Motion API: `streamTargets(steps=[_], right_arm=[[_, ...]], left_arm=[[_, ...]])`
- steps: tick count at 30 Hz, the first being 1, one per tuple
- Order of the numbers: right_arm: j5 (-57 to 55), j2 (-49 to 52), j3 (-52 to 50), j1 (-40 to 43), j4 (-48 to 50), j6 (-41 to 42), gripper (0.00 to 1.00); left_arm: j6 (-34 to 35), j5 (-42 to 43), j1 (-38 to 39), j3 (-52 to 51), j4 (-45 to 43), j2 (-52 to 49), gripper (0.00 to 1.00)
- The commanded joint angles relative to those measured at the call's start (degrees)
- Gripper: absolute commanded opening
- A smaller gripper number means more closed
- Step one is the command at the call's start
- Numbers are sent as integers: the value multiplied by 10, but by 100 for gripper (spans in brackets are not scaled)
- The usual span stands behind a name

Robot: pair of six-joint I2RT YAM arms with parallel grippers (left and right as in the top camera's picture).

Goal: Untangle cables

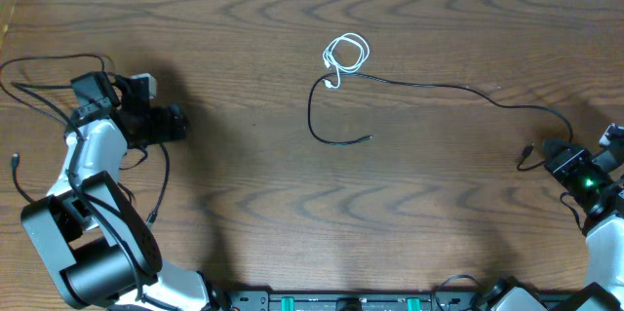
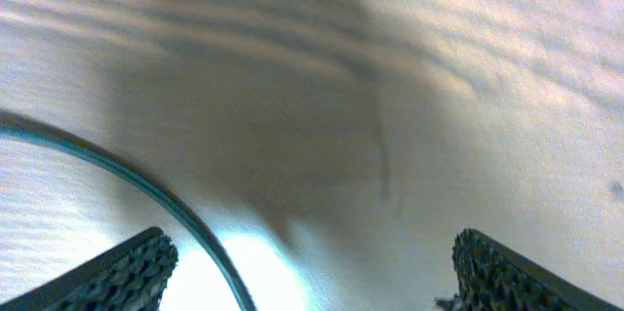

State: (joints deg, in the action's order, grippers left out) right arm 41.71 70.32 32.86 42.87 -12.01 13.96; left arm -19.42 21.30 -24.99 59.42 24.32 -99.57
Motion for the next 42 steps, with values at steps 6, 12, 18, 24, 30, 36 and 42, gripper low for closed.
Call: streamTargets(steps=[6,12,18,24,30,36,42], right_arm=[[2,-7,2,-6,0,-10,1],[2,-7,2,-6,-5,-17,1],[2,-7,2,-6,-7,-21,2],[2,-7,2,-6,-7,-20,2],[3,-7,2,-6,-14,-20,1],[3,-7,2,-6,-22,-20,1],[3,-7,2,-6,-22,-20,1]], left_arm=[[-108,36,65,-2,119,8,92],[-107,-18,91,-2,177,8,92],[-92,-132,92,-2,234,7,93],[-92,-203,92,-2,275,7,92],[-92,-249,90,-2,287,6,91],[-92,-250,69,-2,279,-13,91],[-92,-239,61,-2,270,-34,86]])
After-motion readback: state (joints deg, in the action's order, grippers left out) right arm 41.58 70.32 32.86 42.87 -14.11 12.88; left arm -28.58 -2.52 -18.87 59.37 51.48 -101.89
